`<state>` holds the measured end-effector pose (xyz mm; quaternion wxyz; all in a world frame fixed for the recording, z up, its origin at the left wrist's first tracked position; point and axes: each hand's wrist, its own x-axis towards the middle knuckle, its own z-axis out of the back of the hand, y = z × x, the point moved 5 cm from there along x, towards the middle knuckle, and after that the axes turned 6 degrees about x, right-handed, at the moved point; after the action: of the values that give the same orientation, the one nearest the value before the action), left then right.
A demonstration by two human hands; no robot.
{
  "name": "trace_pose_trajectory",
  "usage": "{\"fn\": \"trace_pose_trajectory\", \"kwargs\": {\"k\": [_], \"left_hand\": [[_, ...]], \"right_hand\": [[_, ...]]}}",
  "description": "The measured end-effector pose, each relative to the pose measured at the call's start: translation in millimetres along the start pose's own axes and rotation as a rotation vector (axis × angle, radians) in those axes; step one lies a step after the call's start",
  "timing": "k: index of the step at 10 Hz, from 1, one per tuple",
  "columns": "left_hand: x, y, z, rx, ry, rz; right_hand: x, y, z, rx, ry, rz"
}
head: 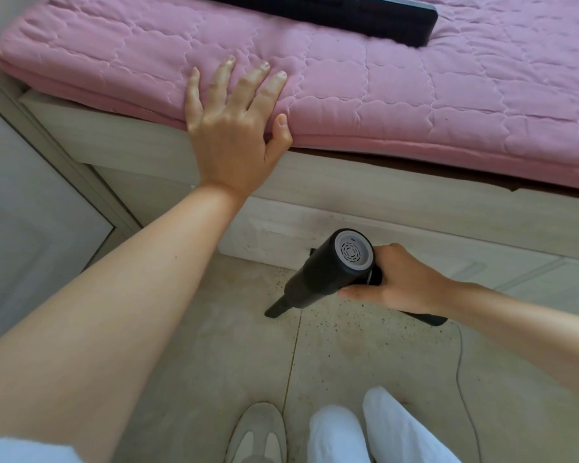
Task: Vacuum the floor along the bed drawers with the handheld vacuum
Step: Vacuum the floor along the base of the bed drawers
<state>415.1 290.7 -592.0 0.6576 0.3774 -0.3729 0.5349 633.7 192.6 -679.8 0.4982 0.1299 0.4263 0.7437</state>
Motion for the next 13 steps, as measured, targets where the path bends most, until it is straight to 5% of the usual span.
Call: {"fn": "trace_pose_trajectory", "kwargs": {"k": [8, 13], "left_hand": [[0.0, 0.3, -0.4, 0.002, -0.01, -0.008], [-0.5, 0.8, -1.7, -0.004, 0.0, -0.001]], "right_hand": [[0.6, -2.2, 1.9, -0.166, -0.161, 0.004], [10.0, 11.1, -19.3, -0.093, -0.074, 0.019]]}}
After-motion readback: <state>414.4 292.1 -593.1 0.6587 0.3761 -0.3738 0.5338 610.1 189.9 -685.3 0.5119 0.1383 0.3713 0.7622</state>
